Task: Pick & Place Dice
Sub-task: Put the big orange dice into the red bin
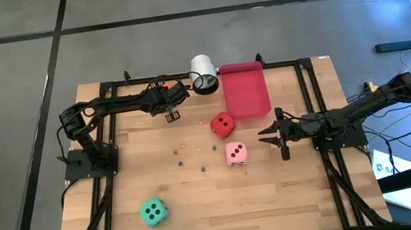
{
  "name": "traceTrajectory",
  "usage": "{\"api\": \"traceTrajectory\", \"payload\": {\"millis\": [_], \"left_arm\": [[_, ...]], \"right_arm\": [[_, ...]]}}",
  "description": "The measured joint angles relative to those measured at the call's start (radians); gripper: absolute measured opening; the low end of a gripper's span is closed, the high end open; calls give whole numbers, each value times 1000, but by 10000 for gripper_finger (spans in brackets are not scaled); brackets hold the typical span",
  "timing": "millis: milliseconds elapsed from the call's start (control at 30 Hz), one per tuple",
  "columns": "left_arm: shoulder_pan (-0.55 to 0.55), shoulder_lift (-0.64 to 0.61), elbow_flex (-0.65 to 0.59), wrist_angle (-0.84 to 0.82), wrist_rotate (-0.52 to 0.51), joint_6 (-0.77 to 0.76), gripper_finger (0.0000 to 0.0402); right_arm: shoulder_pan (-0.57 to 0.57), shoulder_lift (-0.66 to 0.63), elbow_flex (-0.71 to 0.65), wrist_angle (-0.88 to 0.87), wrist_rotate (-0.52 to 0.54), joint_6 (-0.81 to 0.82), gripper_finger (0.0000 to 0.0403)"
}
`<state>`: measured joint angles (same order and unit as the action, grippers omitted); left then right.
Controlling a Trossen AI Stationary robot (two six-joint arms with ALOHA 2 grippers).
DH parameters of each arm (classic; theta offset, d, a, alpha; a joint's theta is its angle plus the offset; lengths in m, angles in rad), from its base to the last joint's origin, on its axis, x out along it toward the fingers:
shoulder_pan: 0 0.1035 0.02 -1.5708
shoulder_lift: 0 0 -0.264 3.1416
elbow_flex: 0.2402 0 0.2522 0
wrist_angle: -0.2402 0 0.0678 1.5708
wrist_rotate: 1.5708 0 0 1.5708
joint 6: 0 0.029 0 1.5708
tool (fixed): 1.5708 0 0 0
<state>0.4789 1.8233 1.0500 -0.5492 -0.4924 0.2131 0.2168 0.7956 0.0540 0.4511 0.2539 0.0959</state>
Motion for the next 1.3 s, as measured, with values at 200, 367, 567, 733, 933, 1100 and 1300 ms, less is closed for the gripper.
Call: {"api": "traceTrajectory", "payload": {"millis": [200,367,567,733,933,1100,1300], "left_arm": [[0,-2,0,0,18,0,60],[-9,-38,0,-1,32,0,55],[-30,-106,0,-7,32,0,49],[-44,-150,0,-23,39,-7,46],[-60,-172,-1,-35,54,-15,35],[-73,-173,-1,-37,55,-20,21],[-88,-193,-1,-54,47,-19,17]], "right_arm": [[0,0,0,0,0,0,109],[0,0,0,0,0,0,109],[0,0,0,0,0,0,109],[0,0,0,0,0,-1,109],[0,0,0,0,0,0,109],[0,0,0,0,0,-1,109],[0,0,0,1,15,0,109]]}}
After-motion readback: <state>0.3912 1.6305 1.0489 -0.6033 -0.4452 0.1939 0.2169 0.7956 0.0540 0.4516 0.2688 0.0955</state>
